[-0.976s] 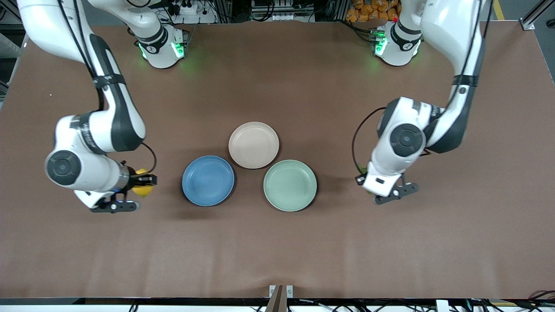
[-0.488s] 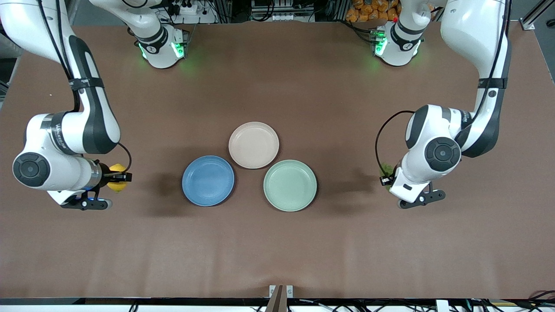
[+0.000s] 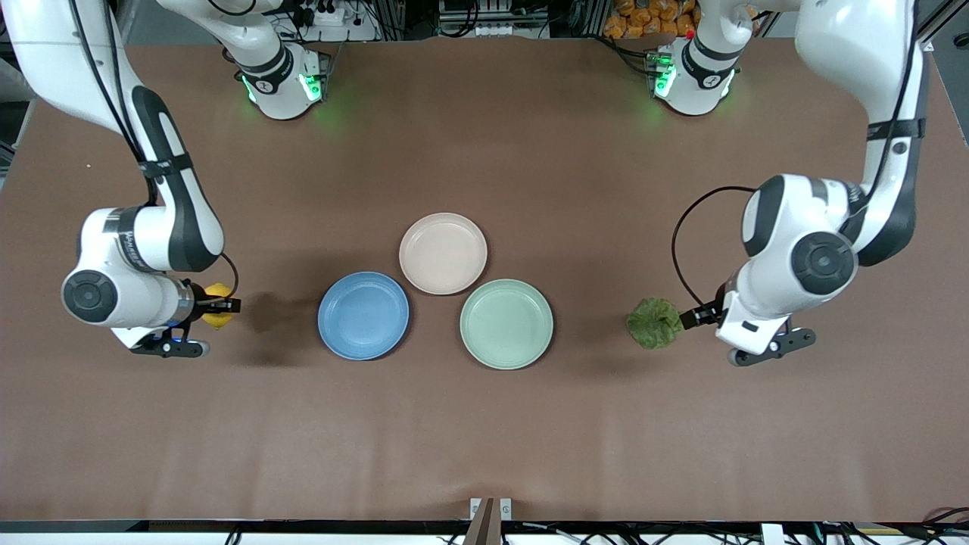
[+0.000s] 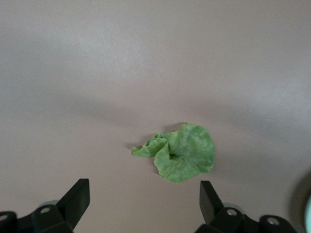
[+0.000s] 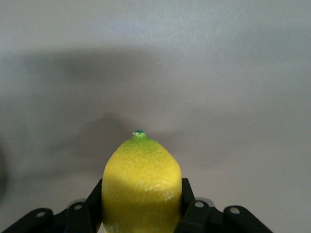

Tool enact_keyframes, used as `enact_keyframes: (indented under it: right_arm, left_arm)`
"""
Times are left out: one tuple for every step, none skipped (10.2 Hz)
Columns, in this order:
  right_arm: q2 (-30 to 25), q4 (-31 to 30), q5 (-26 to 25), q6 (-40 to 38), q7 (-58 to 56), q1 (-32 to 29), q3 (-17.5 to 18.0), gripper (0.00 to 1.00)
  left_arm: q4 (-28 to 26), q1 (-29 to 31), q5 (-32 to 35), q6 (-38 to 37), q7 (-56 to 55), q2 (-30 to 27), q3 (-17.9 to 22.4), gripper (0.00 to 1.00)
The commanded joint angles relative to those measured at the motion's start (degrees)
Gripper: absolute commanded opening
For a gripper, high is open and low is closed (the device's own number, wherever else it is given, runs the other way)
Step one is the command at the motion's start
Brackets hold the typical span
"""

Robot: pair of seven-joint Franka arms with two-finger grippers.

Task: Pick lemon and lettuce from blue and beige plates
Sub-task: 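Lift the lettuce with the left gripper while the right gripper lifts the lemon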

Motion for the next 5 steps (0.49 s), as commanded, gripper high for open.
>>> enact_keyframes:
  right_arm:
    - [-0.5,-4.9,-1.3,6.3,0.0,-0.8,0.9,0.15]
    - [-0.2,-6.6,-1.3,9.7,0.0,-1.2,1.0,0.15]
    - [-0.1,-7.6,-1.3,11.5,-0.1,-1.5,1.0,0.15]
    - [0.1,-7.6,-1.3,12.3,-0.1,-1.5,1.0,0.15]
    - [0.6,-8.5,-1.3,14.6,-0.5,-1.7,1.0,0.15]
  left_arm:
    - [-1.4,0.9,-1.7,-1.0,-0.4,-3.5,-0.4,1.0]
    - [-2.1,0.7,-1.7,-1.5,-0.7,-4.5,-0.5,1.0]
    - [-4.6,1.4,-1.6,-1.6,-0.9,-7.3,-0.8,1.0]
    - [-8.2,5.1,-1.5,-1.3,-0.6,-10.9,-3.9,1.0]
    - [-11.3,10.1,-1.4,-1.2,-0.5,-14.2,-9.6,1.0]
